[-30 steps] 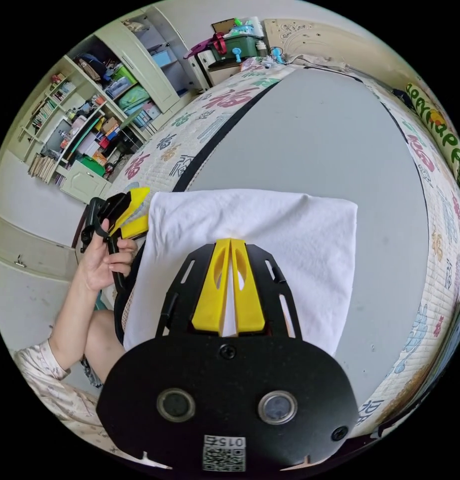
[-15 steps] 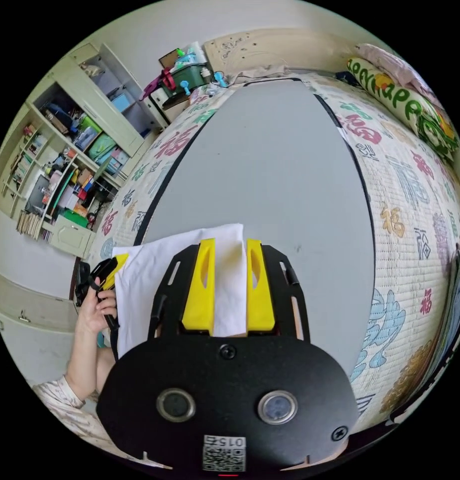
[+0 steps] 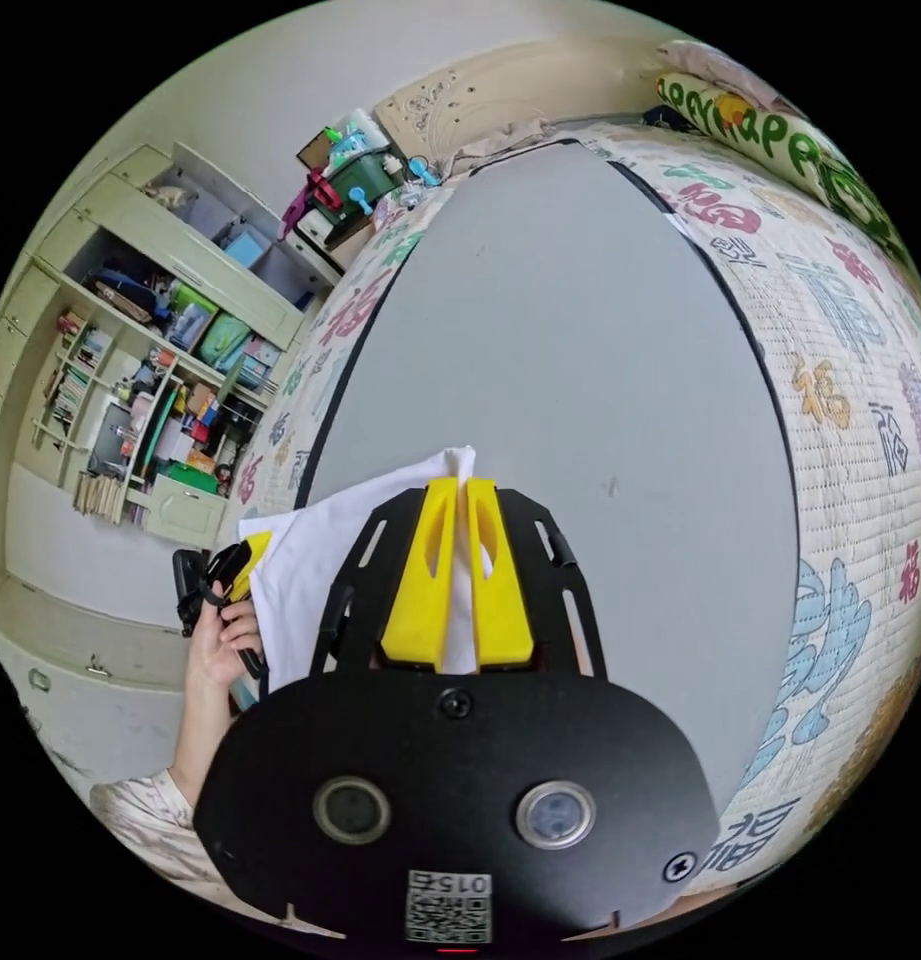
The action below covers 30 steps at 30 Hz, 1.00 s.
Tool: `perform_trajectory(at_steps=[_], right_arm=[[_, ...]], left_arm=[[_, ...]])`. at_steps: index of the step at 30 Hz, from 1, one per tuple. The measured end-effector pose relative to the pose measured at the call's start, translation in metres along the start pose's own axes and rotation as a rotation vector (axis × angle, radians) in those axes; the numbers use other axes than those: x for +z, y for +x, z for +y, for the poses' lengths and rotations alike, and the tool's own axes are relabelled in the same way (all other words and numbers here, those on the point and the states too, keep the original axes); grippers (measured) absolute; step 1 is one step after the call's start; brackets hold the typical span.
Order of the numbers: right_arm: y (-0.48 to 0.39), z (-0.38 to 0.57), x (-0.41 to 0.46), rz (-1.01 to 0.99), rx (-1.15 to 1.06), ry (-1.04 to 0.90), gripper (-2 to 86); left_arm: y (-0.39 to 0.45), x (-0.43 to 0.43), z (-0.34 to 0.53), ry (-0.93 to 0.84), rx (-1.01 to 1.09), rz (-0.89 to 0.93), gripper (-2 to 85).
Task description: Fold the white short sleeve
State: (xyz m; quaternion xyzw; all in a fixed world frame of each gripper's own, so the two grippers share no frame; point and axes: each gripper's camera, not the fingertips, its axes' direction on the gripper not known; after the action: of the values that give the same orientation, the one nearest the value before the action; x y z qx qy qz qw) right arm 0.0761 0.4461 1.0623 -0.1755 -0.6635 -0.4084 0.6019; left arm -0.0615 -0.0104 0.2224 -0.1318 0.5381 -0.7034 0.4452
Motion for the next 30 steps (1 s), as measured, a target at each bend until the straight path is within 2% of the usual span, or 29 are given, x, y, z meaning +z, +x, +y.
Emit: perform_trajectory(at_steps=[7,10,16,19,25,30], right_arm=[[0.018,0.099,-0.078,-0.109,-0.092,0.202,0.5],[0.028,0.161,-0.118,-0.156,-0.119,0.283,0.4],[0.034,0.296,-0.174,-0.089,-0.216,0.447,0.4],[0.05,0.36,-0.195,-0.102,-0.222,0.517,0.4],[0.092,0.489,-0.24,-0.115,-0.27,0.677,0.4],[0.123,0.599,-0.263,-0.108,-0.356,0.803,0.3]], left_arm=[[0.092,-0.045,-0.032,0.013,0.272,-0.025,4.1],[0.151,-0.08,-0.038,0.037,0.424,0.029,4.1],[0.278,-0.15,-0.004,0.087,0.757,0.073,4.0],[0.325,-0.176,0.007,0.084,0.817,0.085,3.9],[0.48,-0.252,0.031,0.043,0.962,0.154,3.9],[0.545,-0.305,0.067,0.032,1.004,0.24,3.8]])
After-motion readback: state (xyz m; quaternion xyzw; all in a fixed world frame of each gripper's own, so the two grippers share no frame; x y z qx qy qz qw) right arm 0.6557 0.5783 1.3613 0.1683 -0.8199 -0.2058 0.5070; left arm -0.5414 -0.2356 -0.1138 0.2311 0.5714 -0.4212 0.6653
